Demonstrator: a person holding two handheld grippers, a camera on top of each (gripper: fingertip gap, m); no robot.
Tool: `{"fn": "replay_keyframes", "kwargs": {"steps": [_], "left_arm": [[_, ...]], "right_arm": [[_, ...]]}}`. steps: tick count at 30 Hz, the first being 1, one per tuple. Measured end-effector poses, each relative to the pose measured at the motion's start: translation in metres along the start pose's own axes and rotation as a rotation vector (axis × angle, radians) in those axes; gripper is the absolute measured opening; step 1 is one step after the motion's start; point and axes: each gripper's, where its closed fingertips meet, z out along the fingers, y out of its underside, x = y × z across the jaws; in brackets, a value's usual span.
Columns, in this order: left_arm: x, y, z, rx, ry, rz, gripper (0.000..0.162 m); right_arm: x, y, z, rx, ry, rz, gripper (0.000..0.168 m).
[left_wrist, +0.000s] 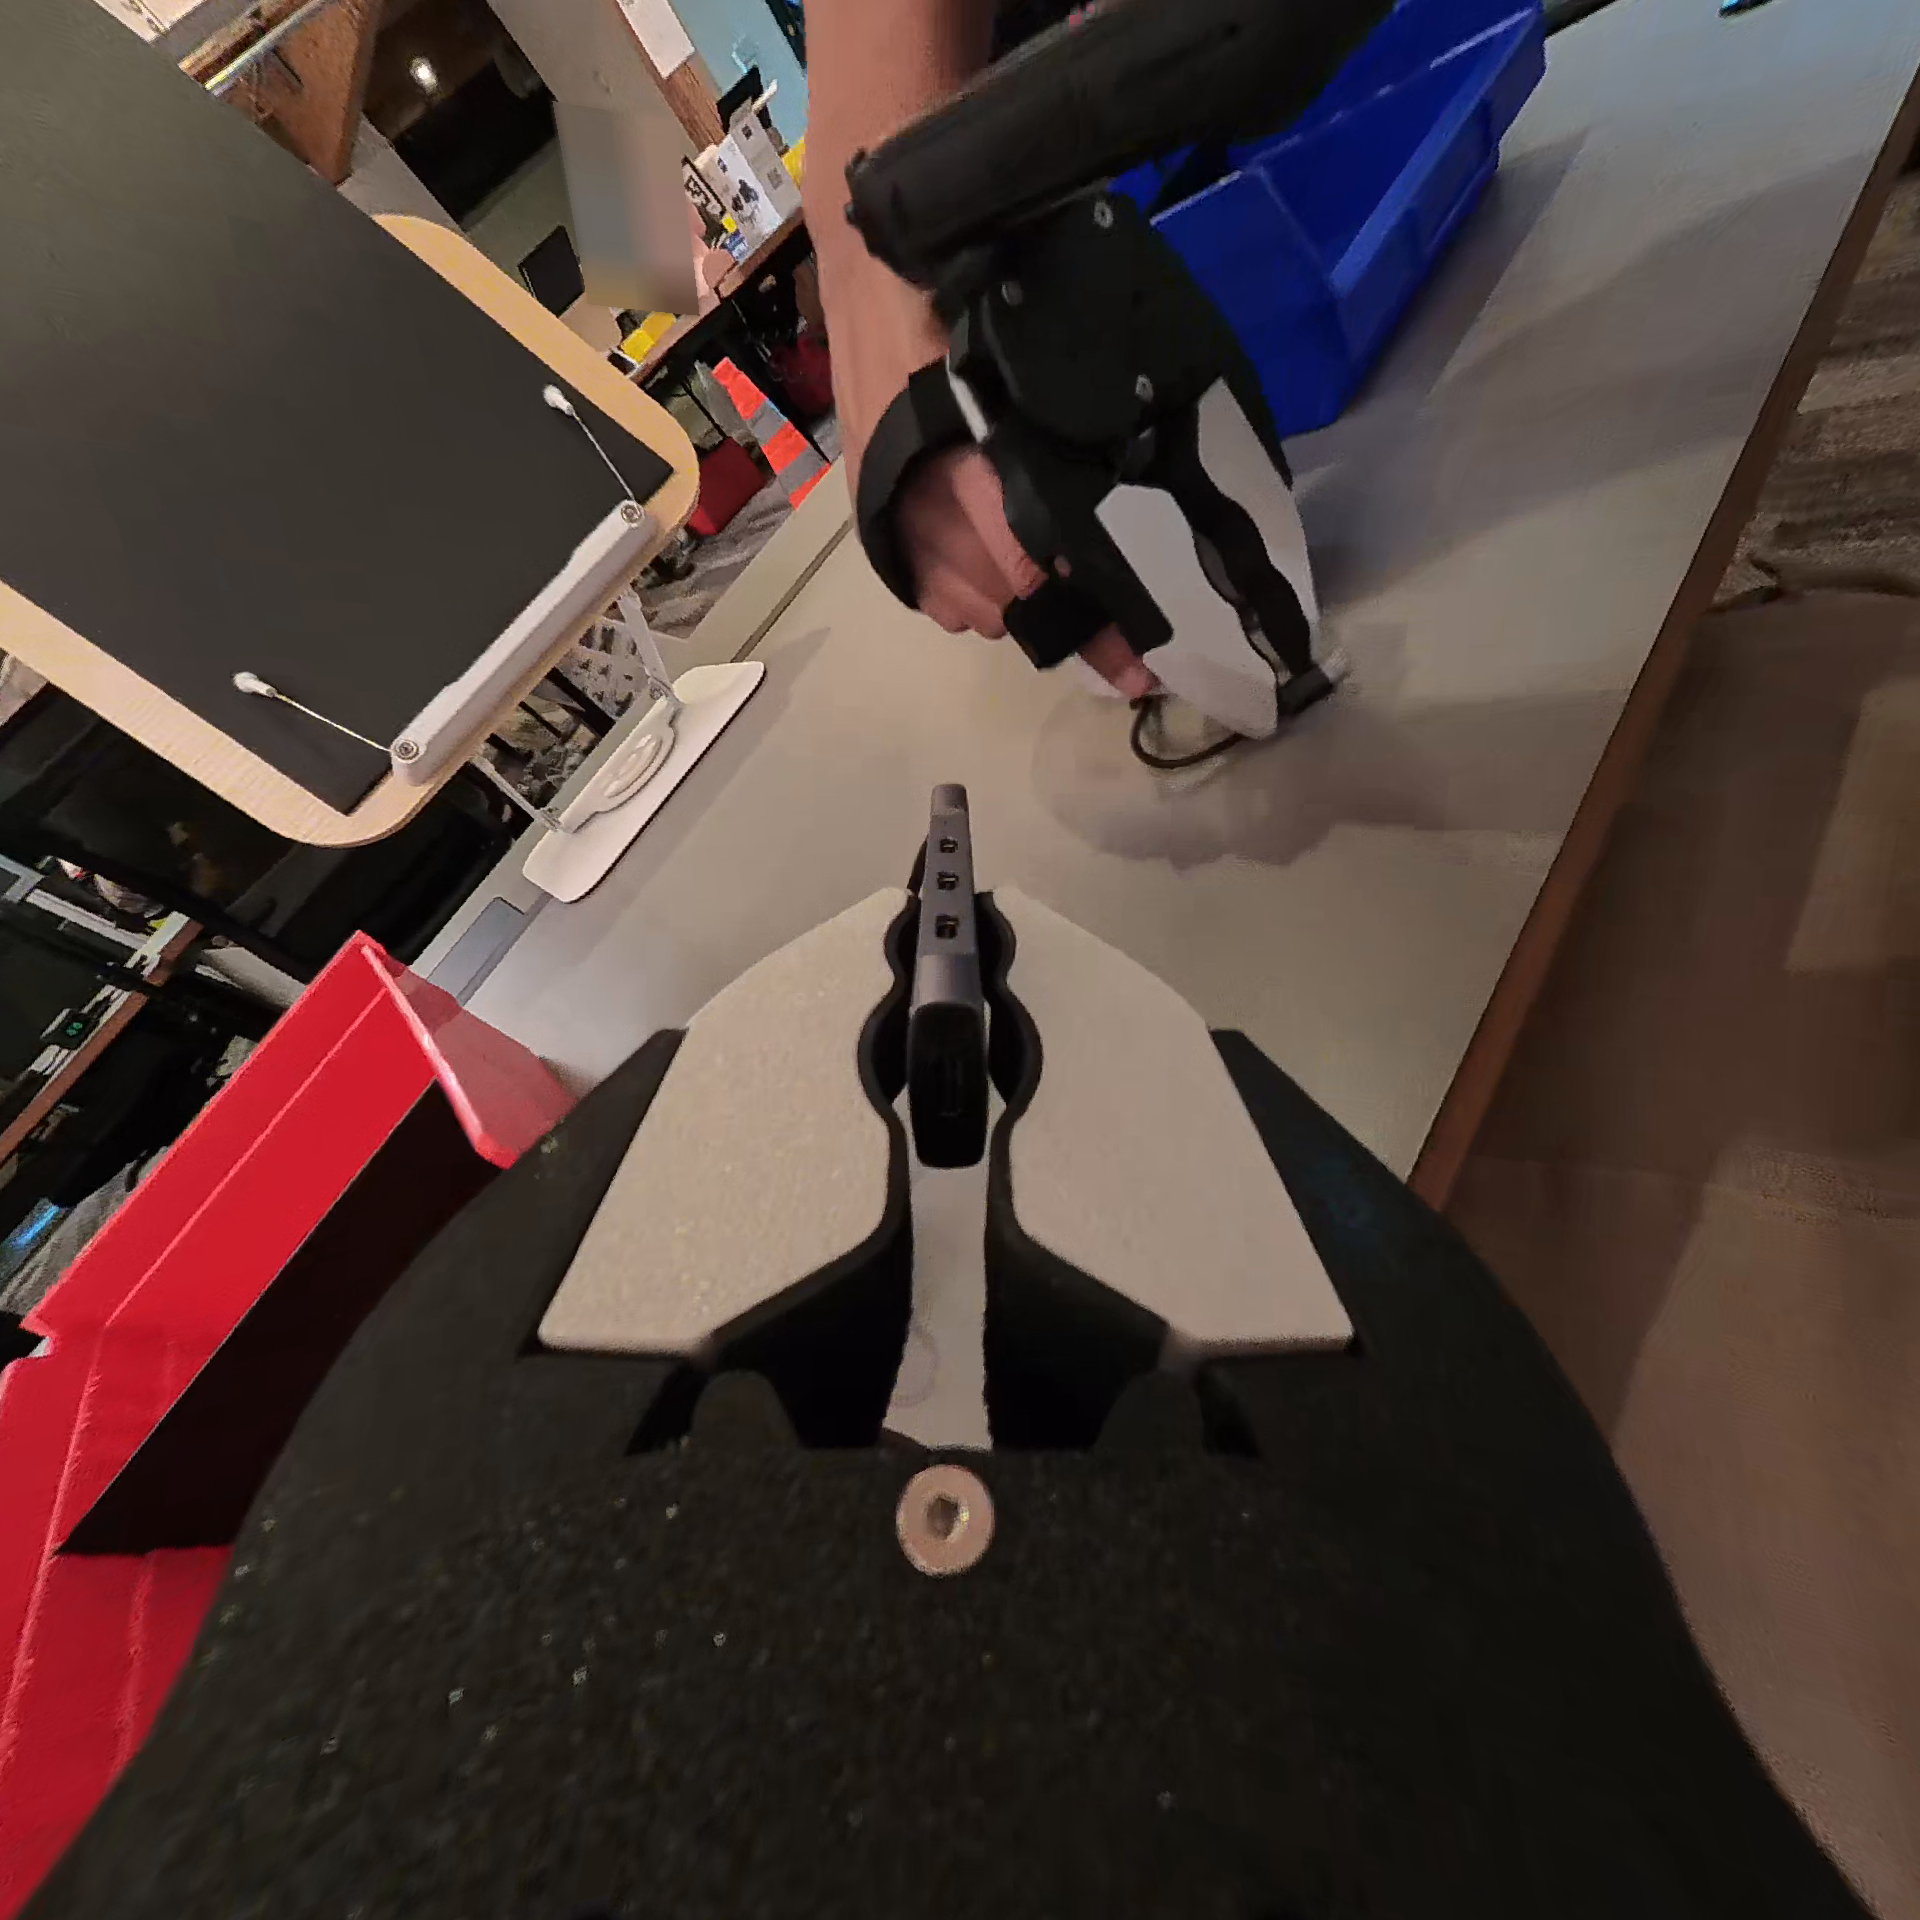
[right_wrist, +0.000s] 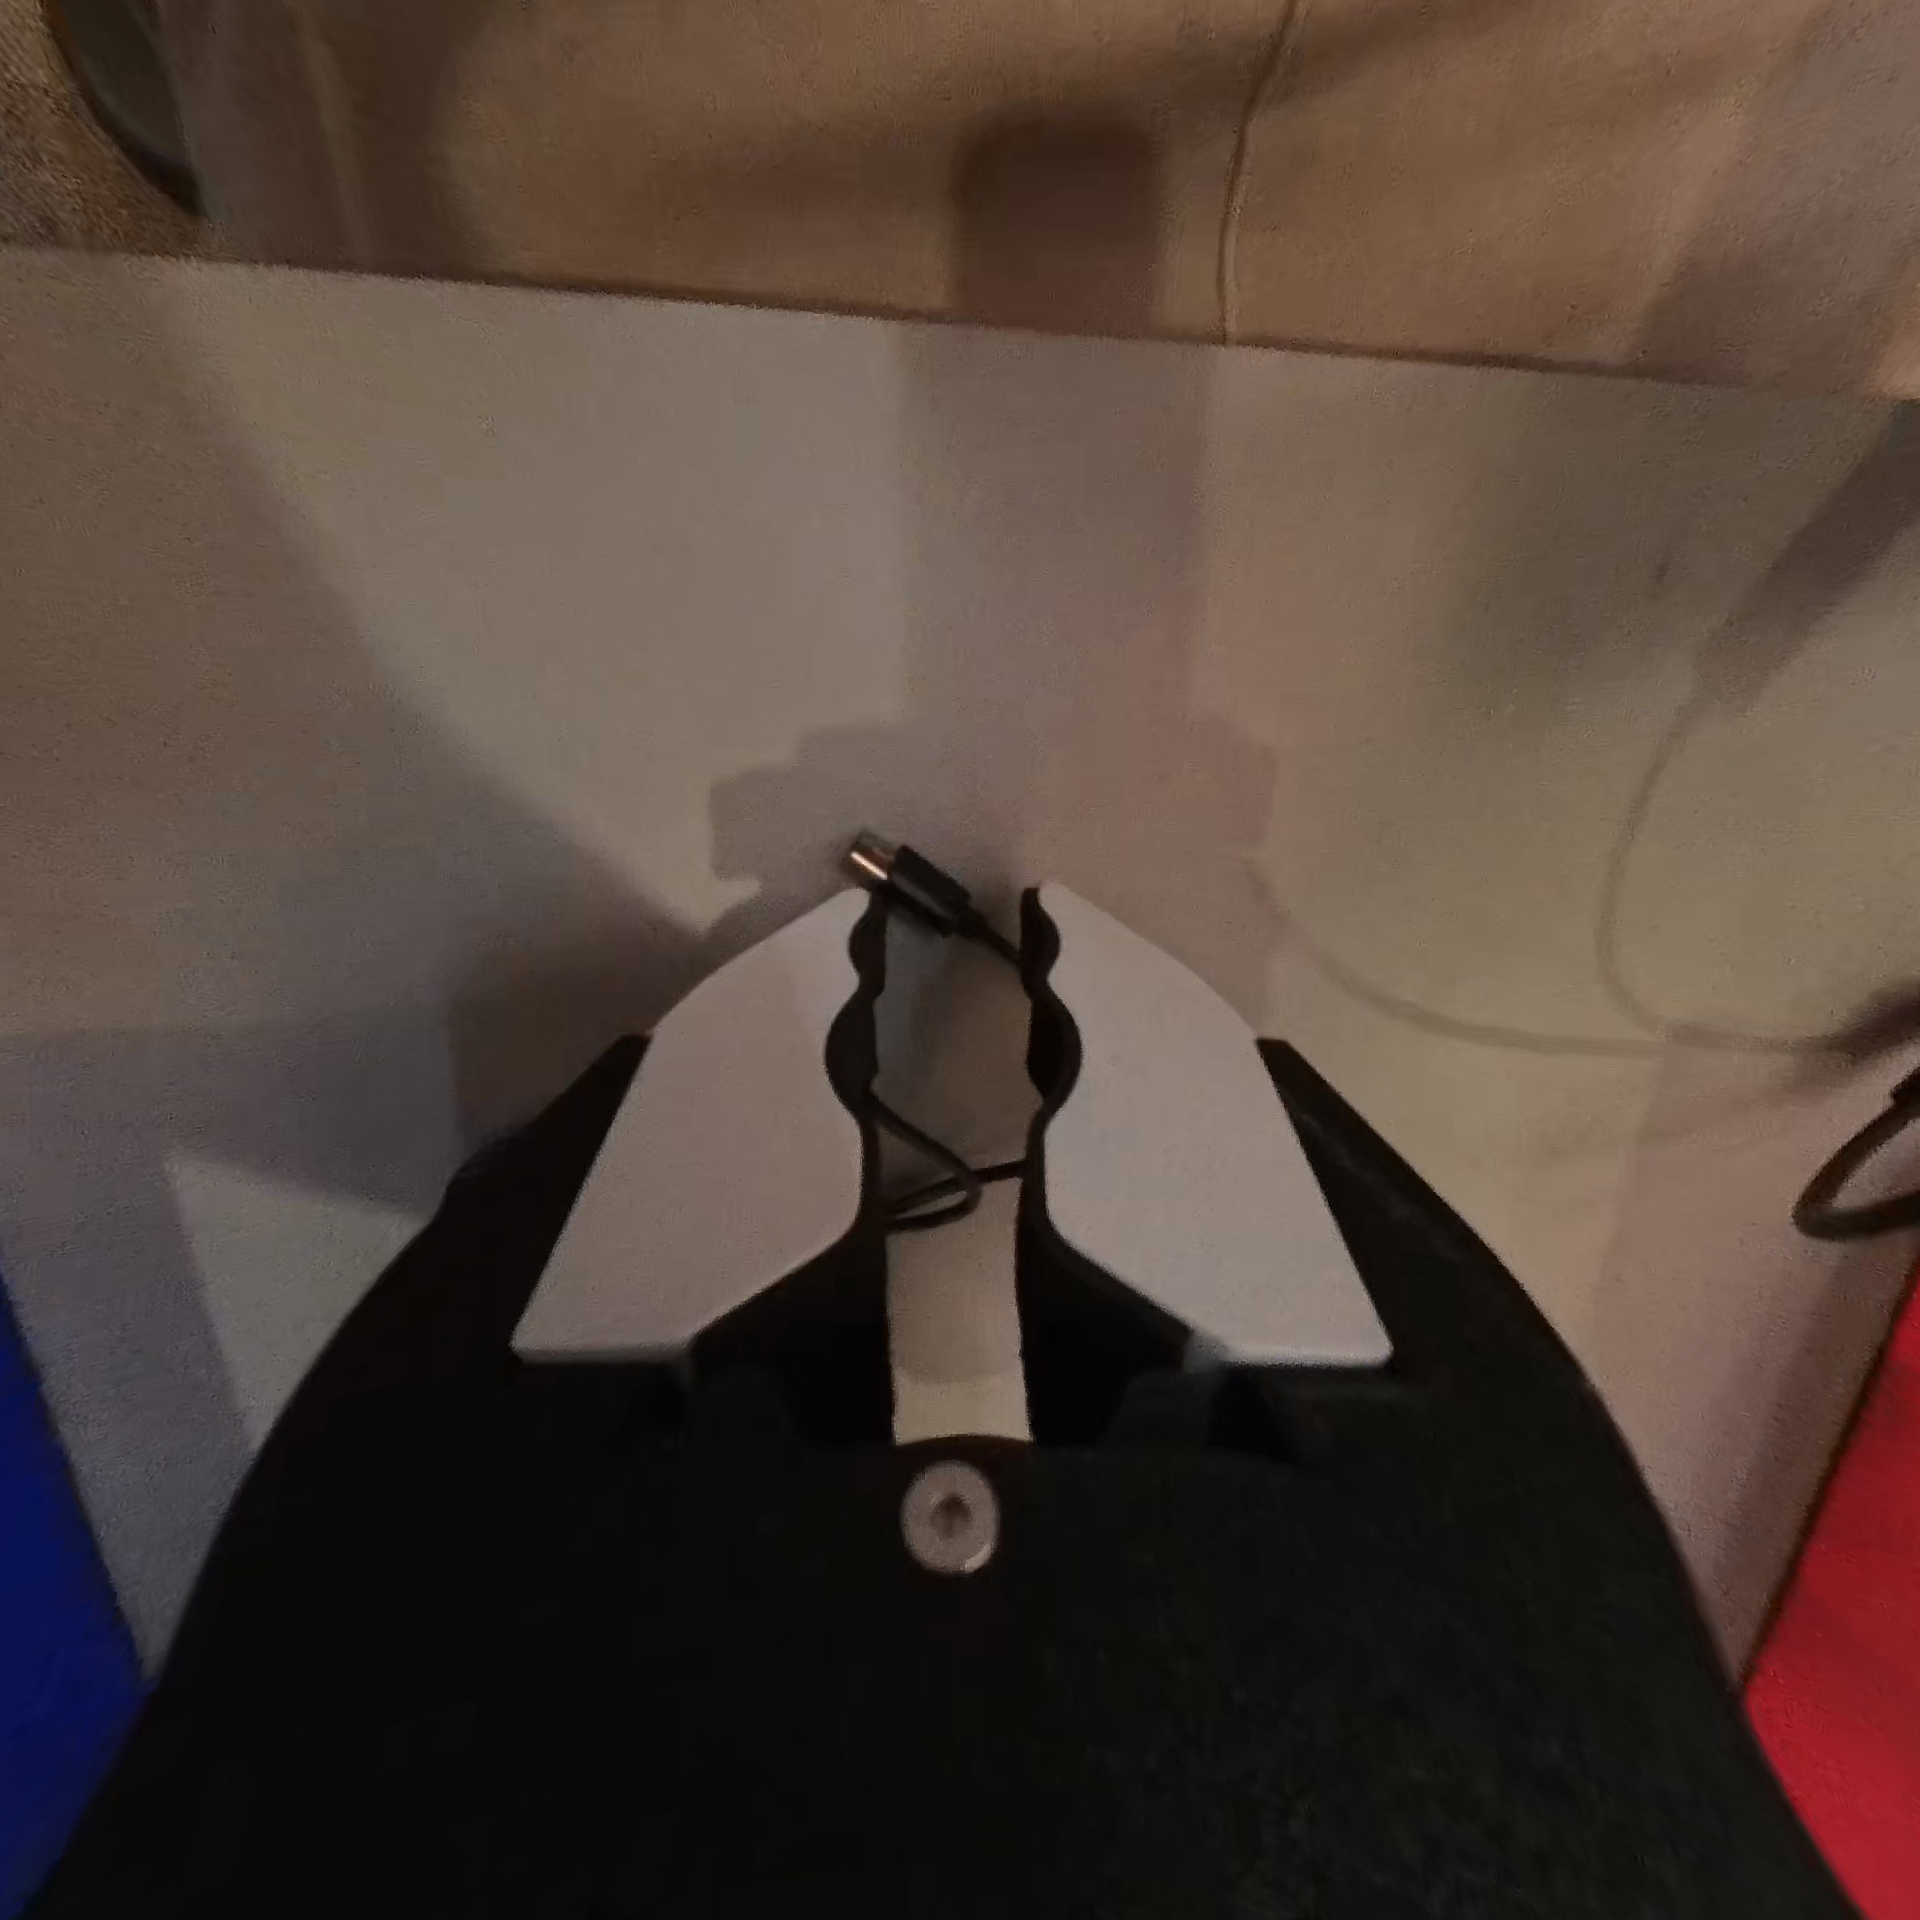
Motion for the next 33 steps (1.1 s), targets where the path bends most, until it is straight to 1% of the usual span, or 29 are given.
{"fn": "replay_keyframes", "kwargs": {"steps": [3,6,7,9,11,12,14,16,19,21,23,25,26,27,28,30,32,33], "left_arm": [[0.001,0.003,-0.001,-0.011,0.001,0.009,0.009],[0.001,0.002,0.002,-0.007,0.014,-0.002,0.009],[0.002,0.001,0.003,-0.005,0.016,0.001,0.009],[0.003,0.001,0.005,-0.009,0.018,0.016,0.009],[0.002,0.001,0.007,-0.016,0.008,0.03,0.009],[0.001,0.002,0.008,-0.019,0.003,0.035,0.009],[0.001,0.002,0.01,-0.02,-0.007,0.056,0.009],[0.002,0.003,0.011,-0.026,-0.015,0.096,0.009],[0.005,0.0,0.013,-0.02,-0.025,0.145,0.009],[0.008,-0.005,0.014,-0.002,-0.033,0.168,0.009],[0.009,-0.009,0.017,0.017,-0.05,0.202,0.009],[0.01,-0.013,0.021,0.033,-0.064,0.243,0.009],[0.01,-0.014,0.024,0.038,-0.074,0.271,0.01],[0.01,-0.014,0.027,0.04,-0.084,0.303,0.01],[0.009,-0.015,0.031,0.044,-0.095,0.338,0.01],[0.007,-0.018,0.038,0.062,-0.13,0.423,0.01],[0.002,-0.022,0.044,0.082,-0.178,0.525,0.01],[-0.001,-0.024,0.047,0.088,-0.2,0.573,0.01]], "right_arm": [[-0.002,-0.003,-0.007,0.01,0.013,-0.001,0.023],[-0.005,0.0,-0.001,-0.039,0.015,-0.042,0.023],[-0.005,0.001,0.0,-0.047,0.02,-0.044,0.016],[-0.004,-0.002,0.002,-0.03,0.04,-0.021,0.011],[-0.002,-0.002,0.002,-0.049,0.049,0.067,0.009],[0.0,-0.003,0.002,-0.055,0.046,0.15,0.007],[0.012,-0.015,-0.003,0.004,0.045,0.434,0.006],[0.034,-0.029,-0.013,0.134,0.076,0.772,0.006],[0.06,-0.054,-0.028,0.442,0.043,1.251,0.006],[0.075,-0.064,-0.037,0.645,0.052,1.442,0.006],[0.083,-0.067,-0.043,0.82,0.051,1.565,0.006],[0.088,-0.073,-0.052,1.048,-0.032,1.673,0.006],[0.092,-0.07,-0.058,1.157,-0.03,1.715,0.006],[0.095,-0.069,-0.067,1.283,-0.052,1.733,0.006],[0.096,-0.072,-0.077,1.405,-0.11,1.72,0.006],[0.097,-0.07,-0.083,1.528,-0.153,1.74,0.006],[0.096,-0.074,-0.093,1.647,-0.225,1.696,0.006],[0.095,-0.074,-0.094,1.666,-0.232,1.683,0.006]]}}
